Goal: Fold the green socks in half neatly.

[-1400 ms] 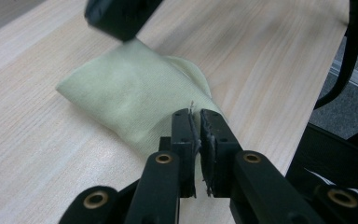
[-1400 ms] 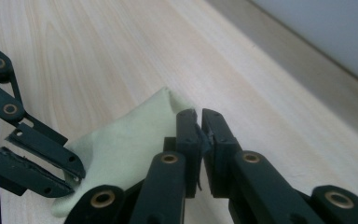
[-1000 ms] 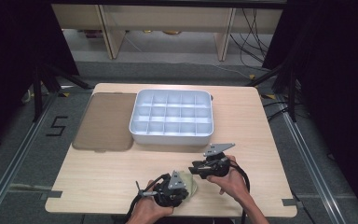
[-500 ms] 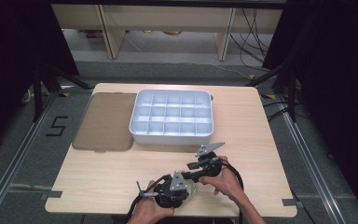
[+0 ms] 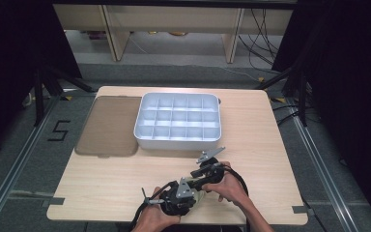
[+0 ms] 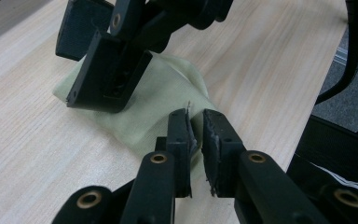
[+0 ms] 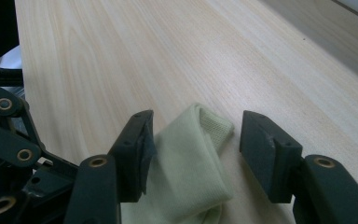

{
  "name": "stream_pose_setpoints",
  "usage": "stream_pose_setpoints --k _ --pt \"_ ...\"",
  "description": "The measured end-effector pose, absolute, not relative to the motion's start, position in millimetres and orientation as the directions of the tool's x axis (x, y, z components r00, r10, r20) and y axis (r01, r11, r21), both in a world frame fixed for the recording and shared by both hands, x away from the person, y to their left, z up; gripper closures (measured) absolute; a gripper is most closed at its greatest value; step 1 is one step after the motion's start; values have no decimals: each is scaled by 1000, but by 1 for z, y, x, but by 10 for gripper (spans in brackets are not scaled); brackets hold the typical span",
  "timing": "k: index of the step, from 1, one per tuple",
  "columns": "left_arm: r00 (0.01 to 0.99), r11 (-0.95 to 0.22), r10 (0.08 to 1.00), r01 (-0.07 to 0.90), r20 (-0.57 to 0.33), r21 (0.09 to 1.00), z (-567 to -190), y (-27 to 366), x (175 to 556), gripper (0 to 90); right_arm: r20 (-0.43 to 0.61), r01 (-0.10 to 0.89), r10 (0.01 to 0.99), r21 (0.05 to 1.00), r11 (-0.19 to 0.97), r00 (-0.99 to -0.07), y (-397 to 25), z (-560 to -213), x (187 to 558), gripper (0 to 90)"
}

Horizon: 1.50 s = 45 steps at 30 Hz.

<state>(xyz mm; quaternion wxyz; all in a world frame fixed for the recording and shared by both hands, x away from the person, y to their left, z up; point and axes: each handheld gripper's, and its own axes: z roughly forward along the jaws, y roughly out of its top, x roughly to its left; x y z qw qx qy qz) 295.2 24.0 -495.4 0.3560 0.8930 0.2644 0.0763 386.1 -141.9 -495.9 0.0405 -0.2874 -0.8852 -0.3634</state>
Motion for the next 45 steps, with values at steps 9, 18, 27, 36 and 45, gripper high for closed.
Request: stream_pose_setpoints --k 9,18,27,36,45 --pt "849 -602 526 419 -56 680 -496 24 295 800 263 526 474 606 597 -840 -139 -498 386 455" --pt "848 -601 527 422 -61 679 -496 24 294 799 251 544 503 583 603 -827 -141 -499 385 454" --pt "855 -608 515 416 -64 677 -495 24 295 801 284 549 484 589 593 -828 -148 -496 385 421" --pt "855 -610 515 412 -56 677 -495 24 295 803 305 558 475 570 603 -825 -151 -495 382 390" --pt "842 -596 536 428 -60 680 -497 23 293 802 266 544 484 551 633 -833 -149 -498 378 452"
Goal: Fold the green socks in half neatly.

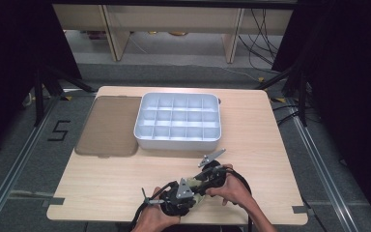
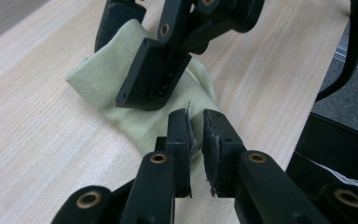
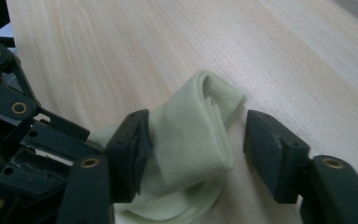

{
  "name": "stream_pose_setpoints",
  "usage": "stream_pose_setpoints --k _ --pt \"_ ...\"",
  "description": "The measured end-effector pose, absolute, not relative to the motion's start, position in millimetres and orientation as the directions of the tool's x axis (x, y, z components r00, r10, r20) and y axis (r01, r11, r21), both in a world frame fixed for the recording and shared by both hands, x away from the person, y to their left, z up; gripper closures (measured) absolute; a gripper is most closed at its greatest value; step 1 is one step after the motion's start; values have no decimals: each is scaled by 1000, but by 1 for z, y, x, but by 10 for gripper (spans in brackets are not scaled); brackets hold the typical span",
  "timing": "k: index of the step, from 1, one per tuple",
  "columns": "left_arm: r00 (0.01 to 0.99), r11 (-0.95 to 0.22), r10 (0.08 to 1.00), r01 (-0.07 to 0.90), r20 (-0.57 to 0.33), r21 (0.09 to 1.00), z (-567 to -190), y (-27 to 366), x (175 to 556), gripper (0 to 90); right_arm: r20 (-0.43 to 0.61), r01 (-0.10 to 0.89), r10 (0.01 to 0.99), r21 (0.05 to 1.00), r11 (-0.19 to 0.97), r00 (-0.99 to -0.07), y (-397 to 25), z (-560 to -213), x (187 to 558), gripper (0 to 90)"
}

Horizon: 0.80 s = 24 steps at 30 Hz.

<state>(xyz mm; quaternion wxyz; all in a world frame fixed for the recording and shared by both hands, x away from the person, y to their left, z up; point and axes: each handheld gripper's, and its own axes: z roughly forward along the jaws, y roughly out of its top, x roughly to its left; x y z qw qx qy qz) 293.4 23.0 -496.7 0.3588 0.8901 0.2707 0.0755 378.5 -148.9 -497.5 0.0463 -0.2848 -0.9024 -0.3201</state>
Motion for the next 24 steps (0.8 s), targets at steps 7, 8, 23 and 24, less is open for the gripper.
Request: stream_pose_setpoints --k 7,8,23,24 --pt "853 -612 520 412 -49 675 -496 24 293 800 314 571 482 546 613 -818 -150 -499 378 580" --pt "853 -612 520 411 -48 676 -496 23 293 800 314 571 482 546 613 -818 -150 -499 378 580" --pt "827 -535 544 470 -140 702 -487 42 289 718 381 622 496 547 560 -781 -155 -502 376 708" --pt "824 -528 548 473 -143 705 -486 46 288 700 370 615 495 552 563 -786 -155 -502 376 710"
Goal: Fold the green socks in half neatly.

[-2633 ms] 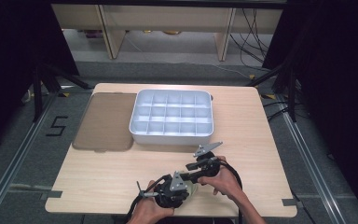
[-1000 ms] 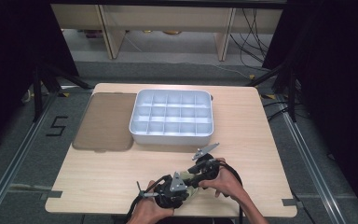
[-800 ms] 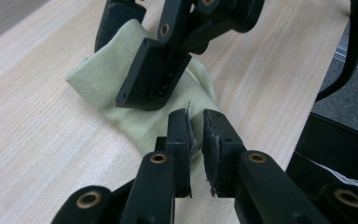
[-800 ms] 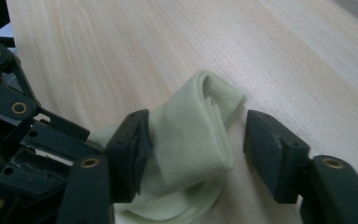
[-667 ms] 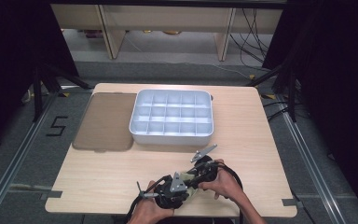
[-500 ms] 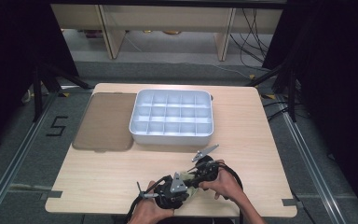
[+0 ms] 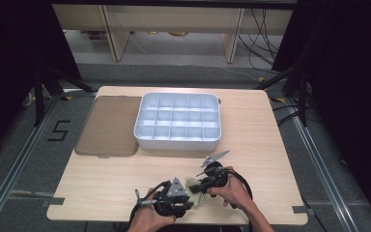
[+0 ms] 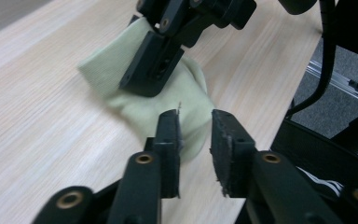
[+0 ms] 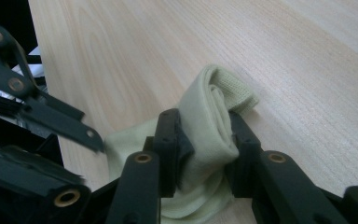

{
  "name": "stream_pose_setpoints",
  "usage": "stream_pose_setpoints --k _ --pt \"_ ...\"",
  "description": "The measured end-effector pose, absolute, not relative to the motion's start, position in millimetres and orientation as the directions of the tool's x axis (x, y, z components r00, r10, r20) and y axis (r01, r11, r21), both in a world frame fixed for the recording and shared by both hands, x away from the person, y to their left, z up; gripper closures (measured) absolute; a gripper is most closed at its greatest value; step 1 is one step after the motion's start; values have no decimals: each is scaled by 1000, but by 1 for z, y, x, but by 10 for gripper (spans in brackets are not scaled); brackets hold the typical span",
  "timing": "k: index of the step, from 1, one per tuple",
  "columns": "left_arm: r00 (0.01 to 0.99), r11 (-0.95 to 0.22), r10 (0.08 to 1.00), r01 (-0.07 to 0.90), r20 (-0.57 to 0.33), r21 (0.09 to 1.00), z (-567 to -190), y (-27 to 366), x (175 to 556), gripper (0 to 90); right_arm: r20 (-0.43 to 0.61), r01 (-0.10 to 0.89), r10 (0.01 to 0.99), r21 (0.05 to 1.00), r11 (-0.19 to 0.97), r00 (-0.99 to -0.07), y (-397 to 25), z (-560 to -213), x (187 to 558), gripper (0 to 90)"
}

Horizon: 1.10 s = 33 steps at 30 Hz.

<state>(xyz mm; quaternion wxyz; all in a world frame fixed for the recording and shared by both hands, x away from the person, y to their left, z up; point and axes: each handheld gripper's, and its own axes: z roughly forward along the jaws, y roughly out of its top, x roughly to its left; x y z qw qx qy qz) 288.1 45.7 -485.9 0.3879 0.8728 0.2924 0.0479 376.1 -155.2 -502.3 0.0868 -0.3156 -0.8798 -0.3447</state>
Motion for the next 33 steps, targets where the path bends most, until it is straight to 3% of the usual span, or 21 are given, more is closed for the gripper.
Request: stream_pose_setpoints --k 9,11,33 --pt "757 -444 623 551 -198 707 -490 83 286 476 358 609 499 562 560 -789 -154 -500 373 722" --pt "760 -462 625 543 -177 701 -490 91 286 451 357 611 502 560 559 -788 -154 -500 373 723" --pt "691 -434 707 592 -150 679 -498 125 279 333 314 577 497 586 569 -809 -153 -495 368 731"
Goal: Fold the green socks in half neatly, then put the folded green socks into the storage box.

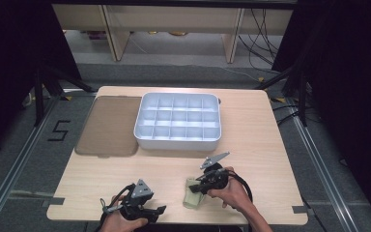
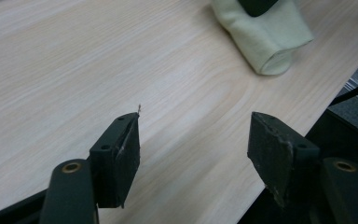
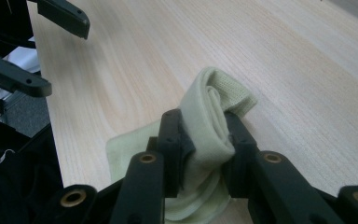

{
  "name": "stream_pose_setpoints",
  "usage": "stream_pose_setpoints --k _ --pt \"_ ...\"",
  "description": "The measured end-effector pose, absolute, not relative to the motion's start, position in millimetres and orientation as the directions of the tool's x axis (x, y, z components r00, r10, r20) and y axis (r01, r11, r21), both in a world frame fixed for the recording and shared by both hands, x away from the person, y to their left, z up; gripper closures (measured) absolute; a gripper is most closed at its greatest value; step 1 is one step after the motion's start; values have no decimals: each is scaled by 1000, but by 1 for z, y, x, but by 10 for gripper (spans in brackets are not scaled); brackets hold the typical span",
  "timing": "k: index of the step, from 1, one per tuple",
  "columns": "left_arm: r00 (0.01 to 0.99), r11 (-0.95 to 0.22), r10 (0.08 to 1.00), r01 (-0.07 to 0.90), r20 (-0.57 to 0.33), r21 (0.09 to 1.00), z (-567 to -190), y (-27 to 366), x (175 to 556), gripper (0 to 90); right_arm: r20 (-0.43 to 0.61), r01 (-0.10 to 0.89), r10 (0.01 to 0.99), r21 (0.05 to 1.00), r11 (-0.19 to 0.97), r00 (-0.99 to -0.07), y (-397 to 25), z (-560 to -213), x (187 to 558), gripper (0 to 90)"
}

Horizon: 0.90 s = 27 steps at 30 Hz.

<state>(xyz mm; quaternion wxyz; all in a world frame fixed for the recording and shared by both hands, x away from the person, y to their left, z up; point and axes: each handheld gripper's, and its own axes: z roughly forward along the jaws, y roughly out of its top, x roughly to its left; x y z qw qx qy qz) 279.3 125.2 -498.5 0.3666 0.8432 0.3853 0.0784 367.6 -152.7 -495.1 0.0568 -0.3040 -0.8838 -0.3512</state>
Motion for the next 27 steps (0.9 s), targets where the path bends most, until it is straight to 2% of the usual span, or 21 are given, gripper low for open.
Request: stream_pose_setpoints --k 5,11,27 --pt "667 -428 734 605 -132 671 -499 131 278 252 298 560 491 602 569 -819 -152 -493 366 732" --pt "662 -445 744 594 -93 670 -498 142 278 248 294 543 474 623 564 -830 -152 -482 365 734" --pt "654 -431 748 608 -112 666 -502 141 278 250 230 502 494 677 538 -839 -162 -454 369 734"
